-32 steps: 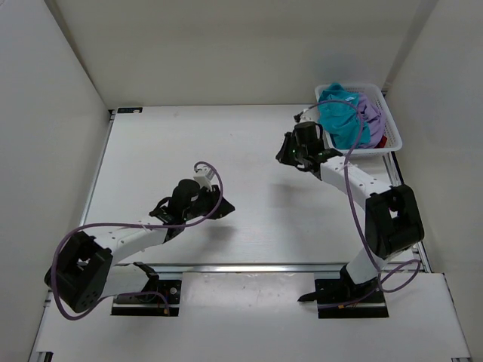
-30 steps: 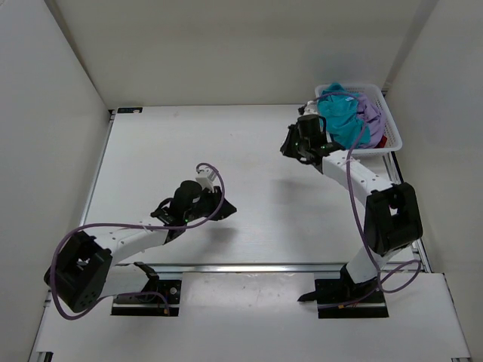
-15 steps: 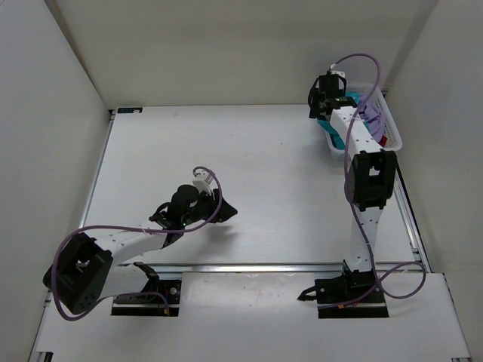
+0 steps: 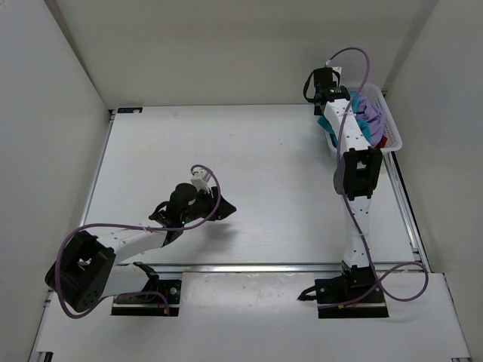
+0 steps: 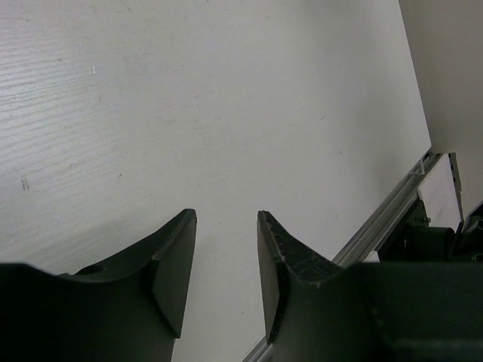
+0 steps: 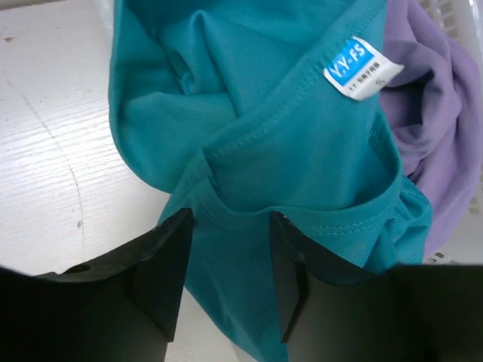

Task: Fold and stack the t-shirts
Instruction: Grab crumpled tshirt from bin with the right arm

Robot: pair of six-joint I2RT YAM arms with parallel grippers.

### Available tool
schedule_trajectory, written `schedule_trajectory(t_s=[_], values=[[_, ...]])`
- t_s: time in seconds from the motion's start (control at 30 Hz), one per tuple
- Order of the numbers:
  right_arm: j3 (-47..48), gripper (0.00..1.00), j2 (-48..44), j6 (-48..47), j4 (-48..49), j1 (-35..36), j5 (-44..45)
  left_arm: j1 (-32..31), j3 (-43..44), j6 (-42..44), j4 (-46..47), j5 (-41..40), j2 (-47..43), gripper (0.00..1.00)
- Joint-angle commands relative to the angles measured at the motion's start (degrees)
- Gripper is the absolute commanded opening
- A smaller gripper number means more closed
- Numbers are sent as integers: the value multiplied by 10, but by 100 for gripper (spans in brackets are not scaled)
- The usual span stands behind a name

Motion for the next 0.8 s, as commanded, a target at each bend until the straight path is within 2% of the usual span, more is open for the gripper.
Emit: schedule_trajectory(t_s=[0.0,0.1,0.27,0.3,0.33,0.37,0.4,0.47,0.53,0.57,0.67,0.7,0.73,0.77], values=[[19,43,-2,1,-9,4,33,2,-8,-6,20,11,-1,49],[19,37,-2,8,-10,2,30,3,-8,-3,18,6,-1,48],[25,11,0,17,-13,-10,-2,5,-7,-4,15,7,-1,49],[28,8,-2,17,-14,-11,-5,7,-10,-6,17,7,-3,48],[35,10,-3,21,-13,-12,-6,7,-7,-6,19,7,-3,49],[32,18,0,13,-14,-16,-10,10,-9,-3,14,11,-2,49],[35,33,-5,12,-10,-16,-12,9,-7,-6,19,7,-2,49],[33,47,-10,14,-10,-17,-22,8,-9,-8,21,7,-2,49],[29,49,-10,17,-10,-22,-50,8,-9,-5,21,5,-2,49],[27,45,-6,18,-13,-23,-53,9,-9,-8,18,7,-3,49],[30,27,4,22,-18,-23,-63,10,-10,-10,19,3,-12,48],[34,18,9,25,-24,-23,-62,8,-10,-7,14,4,-11,48],[40,14,5,24,-21,-23,-59,13,-10,-7,18,4,-14,49],[39,4,5,22,-15,-22,-65,9,-8,-8,15,3,-12,49]])
